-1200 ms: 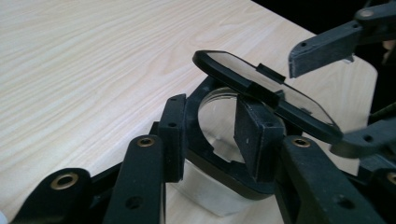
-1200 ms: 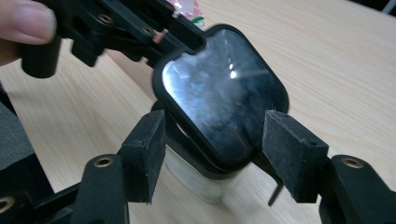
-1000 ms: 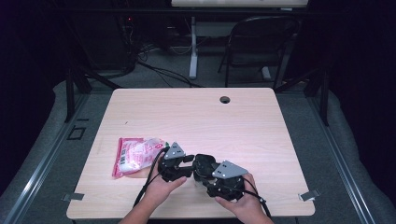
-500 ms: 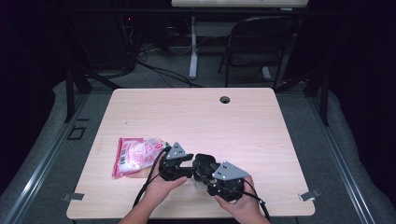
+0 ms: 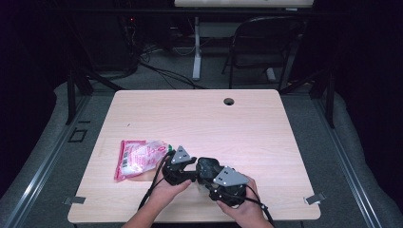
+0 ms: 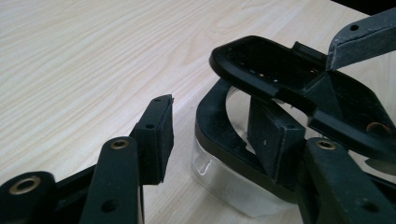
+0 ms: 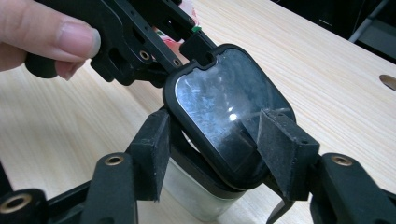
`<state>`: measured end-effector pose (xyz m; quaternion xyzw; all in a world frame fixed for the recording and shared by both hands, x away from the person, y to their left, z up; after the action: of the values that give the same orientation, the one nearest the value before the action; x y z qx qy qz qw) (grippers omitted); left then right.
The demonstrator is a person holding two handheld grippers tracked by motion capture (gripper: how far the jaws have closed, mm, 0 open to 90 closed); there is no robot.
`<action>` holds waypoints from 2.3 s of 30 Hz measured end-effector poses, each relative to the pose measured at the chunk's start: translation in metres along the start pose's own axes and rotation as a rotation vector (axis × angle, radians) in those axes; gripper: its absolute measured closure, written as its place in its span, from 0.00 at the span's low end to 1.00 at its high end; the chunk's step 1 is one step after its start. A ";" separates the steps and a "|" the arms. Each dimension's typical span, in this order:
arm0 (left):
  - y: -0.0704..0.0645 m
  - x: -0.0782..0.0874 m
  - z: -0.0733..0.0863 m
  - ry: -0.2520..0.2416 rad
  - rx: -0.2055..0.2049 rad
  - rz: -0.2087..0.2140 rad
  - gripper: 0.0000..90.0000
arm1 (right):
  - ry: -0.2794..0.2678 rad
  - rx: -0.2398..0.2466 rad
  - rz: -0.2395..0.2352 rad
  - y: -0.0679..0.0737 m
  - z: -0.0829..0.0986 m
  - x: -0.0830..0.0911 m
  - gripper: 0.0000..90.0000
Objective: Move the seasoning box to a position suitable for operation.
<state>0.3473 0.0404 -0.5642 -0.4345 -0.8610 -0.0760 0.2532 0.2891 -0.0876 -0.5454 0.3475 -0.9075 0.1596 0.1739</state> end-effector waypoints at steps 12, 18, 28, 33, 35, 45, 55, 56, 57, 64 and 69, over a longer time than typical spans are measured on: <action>0.001 0.002 -0.005 -0.046 0.021 -0.019 0.44 | 0.005 -0.024 0.018 -0.006 0.002 -0.001 0.46; 0.001 0.000 -0.005 -0.056 0.022 -0.010 0.38 | -0.011 -0.046 0.023 -0.008 0.000 0.004 0.48; 0.000 -0.003 -0.006 -0.048 -0.001 0.014 0.52 | -0.058 -0.090 0.034 -0.014 -0.003 0.016 0.57; -0.002 -0.005 -0.004 -0.025 -0.011 0.042 0.63 | -0.066 -0.104 0.047 -0.018 -0.002 0.020 0.63; -0.003 -0.005 -0.003 -0.015 -0.015 0.060 0.67 | -0.067 -0.119 0.042 -0.020 -0.001 0.022 0.66; -0.005 -0.006 -0.003 -0.007 -0.040 0.062 0.71 | -0.076 -0.177 0.033 -0.030 0.001 0.030 0.75; -0.006 -0.006 -0.002 -0.007 -0.039 0.062 0.71 | -0.079 -0.261 0.039 -0.048 0.008 0.040 0.80; -0.005 -0.006 -0.002 -0.007 -0.040 0.062 0.71 | -0.077 -0.270 0.035 -0.049 0.009 0.040 0.81; -0.006 -0.006 -0.002 -0.007 -0.038 0.062 0.71 | -0.078 -0.276 0.031 -0.050 0.009 0.040 0.81; -0.006 -0.005 -0.001 -0.019 -0.033 0.054 0.71 | -0.051 -0.281 0.028 -0.048 0.013 0.035 0.84; -0.007 -0.003 0.000 -0.016 -0.027 0.060 0.70 | -0.042 -0.300 0.004 -0.050 0.013 0.033 0.90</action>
<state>0.3433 0.0343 -0.5649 -0.4642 -0.8485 -0.0766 0.2423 0.2977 -0.1469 -0.5347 0.3191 -0.9253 0.0151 0.2044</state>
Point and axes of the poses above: each handheld gripper's, and its own axes: x roughly backward along the jaws, z roughly out of its underside, y roughly to its left, the point moved 6 cm from there along -x, roughly forward along the jaws, and after that the axes turned 7 degrees about -y, right-handed, at the moved point
